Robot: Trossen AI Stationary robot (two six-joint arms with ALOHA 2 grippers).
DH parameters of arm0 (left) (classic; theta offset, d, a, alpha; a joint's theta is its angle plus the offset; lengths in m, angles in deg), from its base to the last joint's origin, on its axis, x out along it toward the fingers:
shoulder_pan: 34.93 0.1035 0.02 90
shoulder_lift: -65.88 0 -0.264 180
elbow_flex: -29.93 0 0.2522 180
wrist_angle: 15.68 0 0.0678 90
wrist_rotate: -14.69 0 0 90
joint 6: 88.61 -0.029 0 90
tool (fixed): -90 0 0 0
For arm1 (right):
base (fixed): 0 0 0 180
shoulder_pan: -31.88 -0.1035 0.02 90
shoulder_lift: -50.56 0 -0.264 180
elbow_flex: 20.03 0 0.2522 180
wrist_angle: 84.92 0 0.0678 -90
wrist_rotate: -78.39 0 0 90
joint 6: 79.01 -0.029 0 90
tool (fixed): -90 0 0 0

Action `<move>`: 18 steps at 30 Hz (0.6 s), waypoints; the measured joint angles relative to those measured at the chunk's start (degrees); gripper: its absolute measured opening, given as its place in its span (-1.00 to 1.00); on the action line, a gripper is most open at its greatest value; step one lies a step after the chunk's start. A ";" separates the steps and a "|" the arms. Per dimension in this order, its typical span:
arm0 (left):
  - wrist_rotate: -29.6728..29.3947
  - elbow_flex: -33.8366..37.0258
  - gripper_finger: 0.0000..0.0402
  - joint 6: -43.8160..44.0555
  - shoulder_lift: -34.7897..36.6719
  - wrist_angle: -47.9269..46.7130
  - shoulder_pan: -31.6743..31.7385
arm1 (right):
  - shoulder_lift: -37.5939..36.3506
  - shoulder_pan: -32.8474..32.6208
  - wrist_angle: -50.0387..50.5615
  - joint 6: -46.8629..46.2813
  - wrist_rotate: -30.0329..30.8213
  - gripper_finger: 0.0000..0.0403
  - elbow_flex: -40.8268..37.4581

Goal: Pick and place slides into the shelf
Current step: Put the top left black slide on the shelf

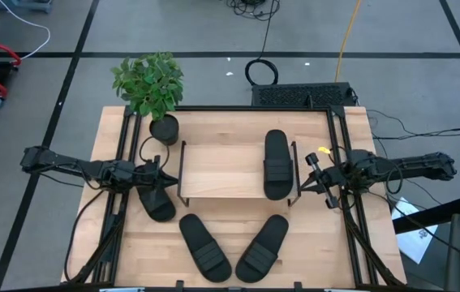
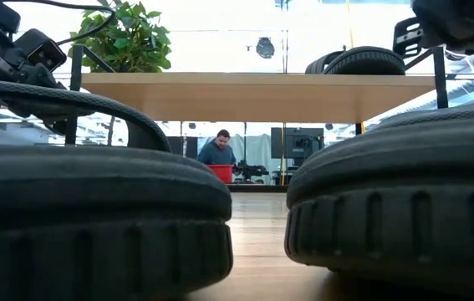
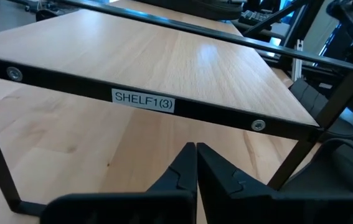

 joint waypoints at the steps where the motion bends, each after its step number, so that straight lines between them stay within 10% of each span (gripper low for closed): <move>1: 0.00 0.00 -0.94 0.43 0.02 0.00 -0.01 | -1.07 0.00 0.89 -0.55 -0.29 -1.00 -0.12; 18: -7.02 -0.01 -0.87 -2.84 0.02 1.66 0.00 | -7.40 0.07 -4.82 2.46 -15.95 -1.00 -4.76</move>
